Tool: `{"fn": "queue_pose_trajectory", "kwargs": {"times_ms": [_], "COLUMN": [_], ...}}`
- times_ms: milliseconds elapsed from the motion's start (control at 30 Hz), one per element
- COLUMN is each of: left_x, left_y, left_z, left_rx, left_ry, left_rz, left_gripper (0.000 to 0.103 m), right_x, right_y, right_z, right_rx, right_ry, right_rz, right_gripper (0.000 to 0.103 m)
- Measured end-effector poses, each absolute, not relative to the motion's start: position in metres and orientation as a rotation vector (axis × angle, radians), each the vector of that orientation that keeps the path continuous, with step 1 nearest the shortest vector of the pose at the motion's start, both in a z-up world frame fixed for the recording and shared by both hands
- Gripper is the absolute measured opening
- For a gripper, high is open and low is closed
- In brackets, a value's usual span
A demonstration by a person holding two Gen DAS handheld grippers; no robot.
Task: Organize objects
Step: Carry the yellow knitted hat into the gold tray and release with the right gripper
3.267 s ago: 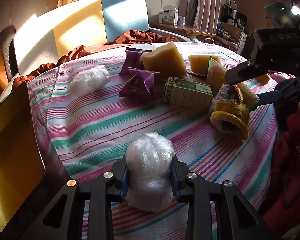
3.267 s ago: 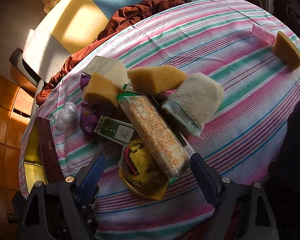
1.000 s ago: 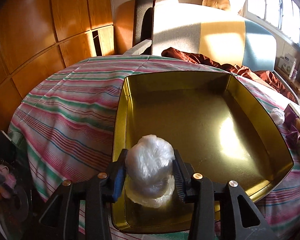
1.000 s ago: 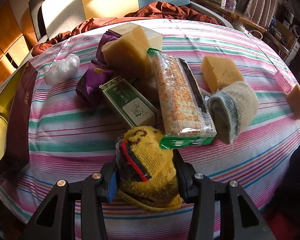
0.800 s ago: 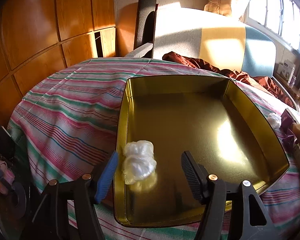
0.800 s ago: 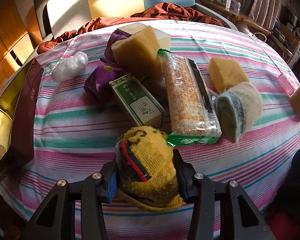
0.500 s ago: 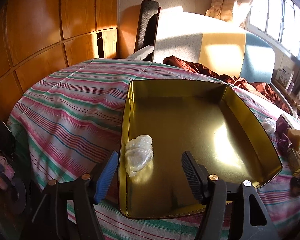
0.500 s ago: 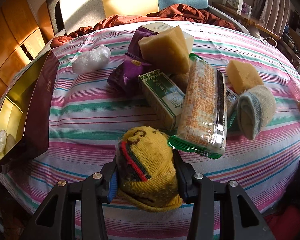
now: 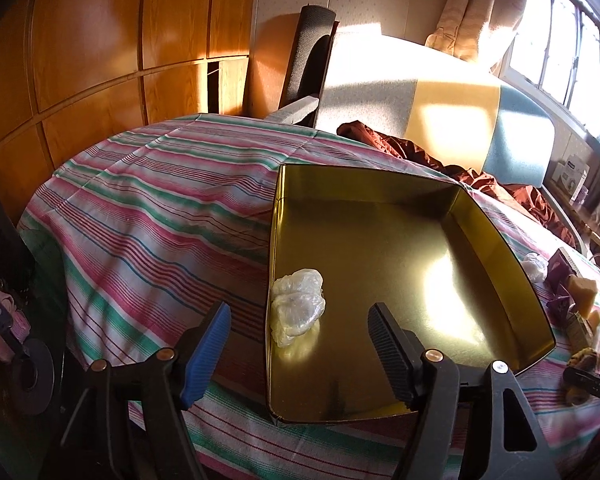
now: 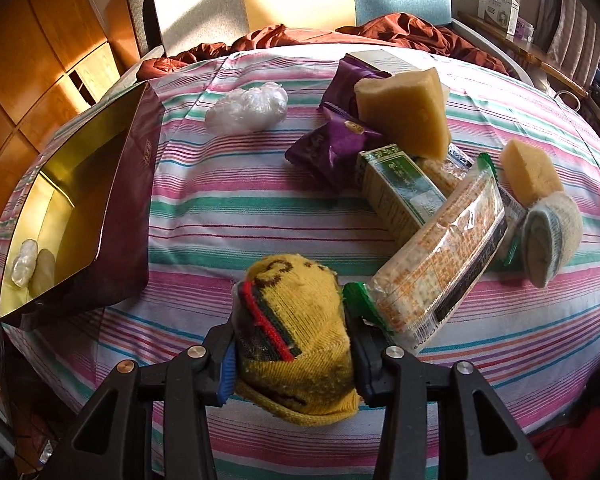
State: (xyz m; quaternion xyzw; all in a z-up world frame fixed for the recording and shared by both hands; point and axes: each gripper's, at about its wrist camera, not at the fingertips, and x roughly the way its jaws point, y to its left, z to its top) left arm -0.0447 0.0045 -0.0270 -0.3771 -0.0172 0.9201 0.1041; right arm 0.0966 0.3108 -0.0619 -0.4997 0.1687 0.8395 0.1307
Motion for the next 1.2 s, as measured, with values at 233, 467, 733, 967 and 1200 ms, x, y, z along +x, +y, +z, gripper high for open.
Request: {"fn": "queue_pose_trajectory", "kwargs": {"times_ms": [233, 467, 733, 967, 1200], "left_x": [-0.044, -0.042, -0.041, -0.042, -0.043], "left_y": [-0.004, -0.008, -0.026, -0.038, -0.046], "left_z": [-0.025, -0.021, -0.02, -0.025, -0.03], "left_rx": [-1.107, -1.096, -1.103, -1.128, -1.158], "left_ry": [-0.097, -0.111, -0.149, -0.18, -0.196], "left_rz": [2.719, 2.721, 2.753, 2.767, 2.769], "left_gripper": [0.072, 0.073, 0.073, 0.074, 0.077], "right_x": [0.083, 0.049, 0.005, -0.025, -0.02], "right_y": [0.283, 0.23, 0.171, 0.12, 0.102], "right_z": [-0.033, -0.007, -0.006, -0.022, -0.029], "right_rx": [-1.388, -1.395, -1.472, -1.616, -1.701], "right_ry": [0.5, 0.359, 0.281, 0.278, 0.397], "right_rz": [2.633, 2.802, 2.915, 2.961, 3.037], "right_gripper": [0.045, 0.045, 0.045, 0.049, 0.088]}}
